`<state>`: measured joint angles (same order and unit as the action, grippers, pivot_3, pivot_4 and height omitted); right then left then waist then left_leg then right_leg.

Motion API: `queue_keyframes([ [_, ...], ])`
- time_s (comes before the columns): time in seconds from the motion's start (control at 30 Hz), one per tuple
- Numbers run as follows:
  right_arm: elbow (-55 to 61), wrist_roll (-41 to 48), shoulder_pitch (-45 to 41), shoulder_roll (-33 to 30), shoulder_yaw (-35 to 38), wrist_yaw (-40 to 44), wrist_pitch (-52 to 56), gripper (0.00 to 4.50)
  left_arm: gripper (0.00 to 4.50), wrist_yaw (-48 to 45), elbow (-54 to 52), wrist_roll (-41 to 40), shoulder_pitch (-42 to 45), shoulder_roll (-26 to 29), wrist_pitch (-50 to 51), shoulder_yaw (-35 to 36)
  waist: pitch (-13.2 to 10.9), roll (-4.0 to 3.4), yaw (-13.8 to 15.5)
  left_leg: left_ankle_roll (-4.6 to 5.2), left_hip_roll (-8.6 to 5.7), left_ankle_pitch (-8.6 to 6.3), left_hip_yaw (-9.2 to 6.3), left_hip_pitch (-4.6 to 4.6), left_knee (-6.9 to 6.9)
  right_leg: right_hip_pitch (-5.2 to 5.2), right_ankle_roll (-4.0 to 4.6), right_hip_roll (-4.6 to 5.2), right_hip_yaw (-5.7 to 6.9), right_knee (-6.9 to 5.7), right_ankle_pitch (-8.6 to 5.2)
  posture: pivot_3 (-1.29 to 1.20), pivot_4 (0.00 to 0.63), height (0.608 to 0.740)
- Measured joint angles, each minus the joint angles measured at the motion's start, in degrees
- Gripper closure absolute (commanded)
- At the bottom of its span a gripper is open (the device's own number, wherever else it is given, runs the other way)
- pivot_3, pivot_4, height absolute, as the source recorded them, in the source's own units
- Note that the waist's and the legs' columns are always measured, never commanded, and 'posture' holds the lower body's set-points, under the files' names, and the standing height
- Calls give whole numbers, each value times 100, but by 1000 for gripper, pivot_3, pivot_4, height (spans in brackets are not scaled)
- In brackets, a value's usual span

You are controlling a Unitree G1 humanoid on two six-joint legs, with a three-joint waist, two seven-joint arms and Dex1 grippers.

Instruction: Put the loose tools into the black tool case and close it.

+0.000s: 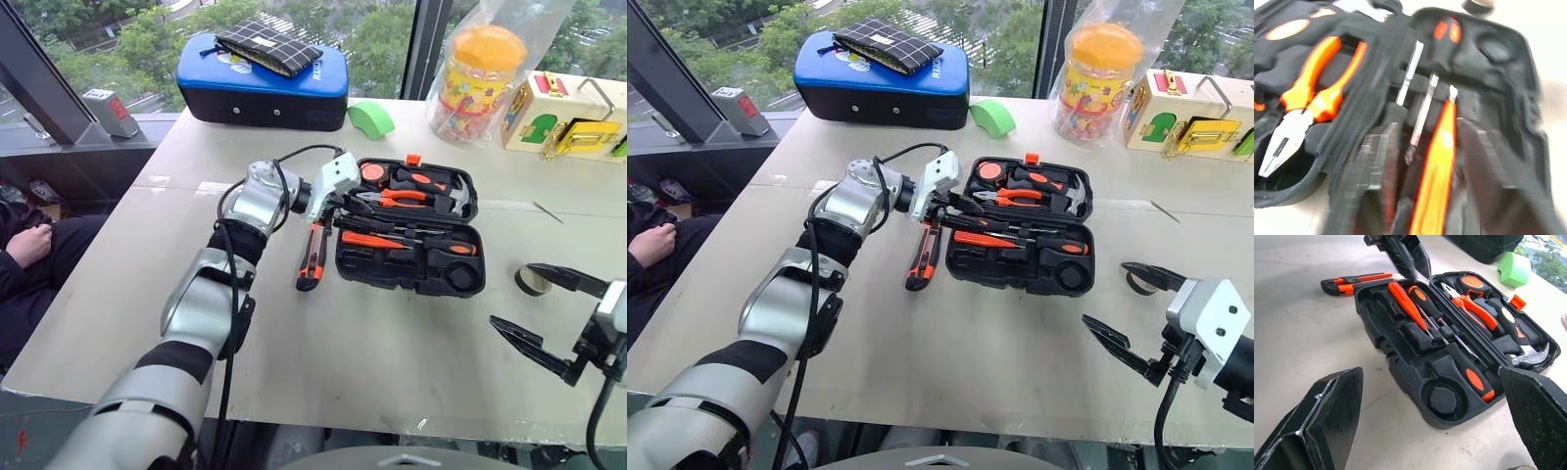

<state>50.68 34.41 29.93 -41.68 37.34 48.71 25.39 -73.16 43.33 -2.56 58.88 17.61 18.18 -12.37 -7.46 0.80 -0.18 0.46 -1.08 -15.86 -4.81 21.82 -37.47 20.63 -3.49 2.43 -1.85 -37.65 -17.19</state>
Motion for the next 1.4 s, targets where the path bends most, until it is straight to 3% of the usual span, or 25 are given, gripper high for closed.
queue_keyframes([
  [0.03,0,-3,2,2,-12,-12,-1,0,4471,97,-56,-12,-73,-6,102,39,0,0,-8,0,-1,0,0,-1,0,0,0,-1,0,0,0,0,150,740],
  [0.23,6,-19,107,34,-12,-46,-12,0,4471,307,-724,-72,-466,252,501,67,1,-2,-33,0,5,0,3,-4,1,0,0,0,-5,-1,0,0,150,740],
  [0.43,15,-30,120,40,-15,-89,-55,0,4471,539,-1059,-68,-897,98,501,-25,2,-1,-3,-1,5,0,5,-3,-1,-1,0,3,-9,0,0,0,150,740],
  [0.8,185,-16,342,126,-9,-182,-58,0,4471,1446,-1115,176,-1333,-194,-770,-122,6,-2,10,-1,6,0,15,-8,0,-1,0,4,-21,-1,0,0,150,740],
  [1.03,223,-12,331,132,-8,-205,-58,0,4471,1133,-1334,-332,-1421,-167,-843,134,6,-2,14,-1,6,0,13,-7,1,0,0,3,-17,-1,0,0,150,740],
  [1.4,221,-10,223,127,-39,-210,-58,0,4471,1110,-1513,-280,-1758,-140,-845,-87,5,-2,19,-1,5,0,15,-9,0,-1,0,3,-19,-2,0,0,150,740],
])
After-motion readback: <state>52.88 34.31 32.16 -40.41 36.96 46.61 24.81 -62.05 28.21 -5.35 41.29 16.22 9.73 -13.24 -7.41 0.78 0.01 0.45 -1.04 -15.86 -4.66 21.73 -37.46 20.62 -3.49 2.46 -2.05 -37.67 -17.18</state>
